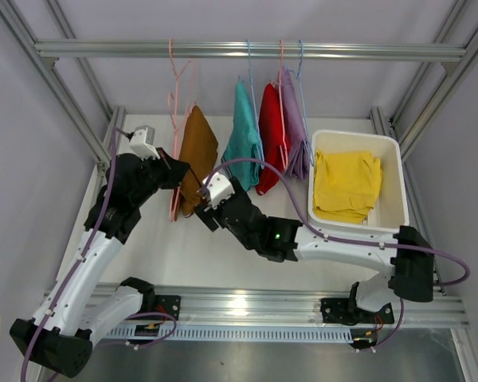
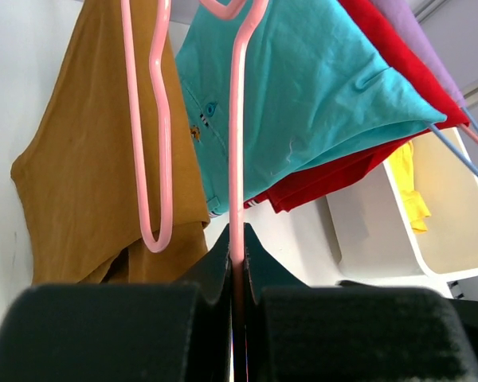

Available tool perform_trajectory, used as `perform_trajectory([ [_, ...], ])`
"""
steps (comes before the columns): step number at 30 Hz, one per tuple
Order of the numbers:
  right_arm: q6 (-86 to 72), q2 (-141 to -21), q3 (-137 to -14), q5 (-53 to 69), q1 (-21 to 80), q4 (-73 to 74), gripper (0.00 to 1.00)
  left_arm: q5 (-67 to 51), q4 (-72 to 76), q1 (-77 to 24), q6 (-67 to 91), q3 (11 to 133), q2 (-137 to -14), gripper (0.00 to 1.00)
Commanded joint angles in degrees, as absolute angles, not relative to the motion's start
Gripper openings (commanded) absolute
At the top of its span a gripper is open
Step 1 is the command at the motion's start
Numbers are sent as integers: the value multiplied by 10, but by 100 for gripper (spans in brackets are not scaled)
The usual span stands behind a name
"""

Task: Remove the trousers from the hanger
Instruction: Pick up the hanger from the clothesline, then remove the trousers from the hanger.

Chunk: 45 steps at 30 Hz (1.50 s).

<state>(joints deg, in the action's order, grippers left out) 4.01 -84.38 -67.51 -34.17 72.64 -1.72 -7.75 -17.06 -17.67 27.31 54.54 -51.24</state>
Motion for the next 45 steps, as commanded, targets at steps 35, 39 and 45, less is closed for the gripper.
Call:
perform_trajectory([
  [35,150,-1052,-790,-427,677,-278,79,-98,-152,-174,249,578,-519,0],
  [39,187,-1067,-773,-454,677,-337,79,-100,-152,-173,250,578,-518,1],
  [45,220,-1107,-763,-476,674,-407,79,-110,-149,-167,252,578,-520,1],
])
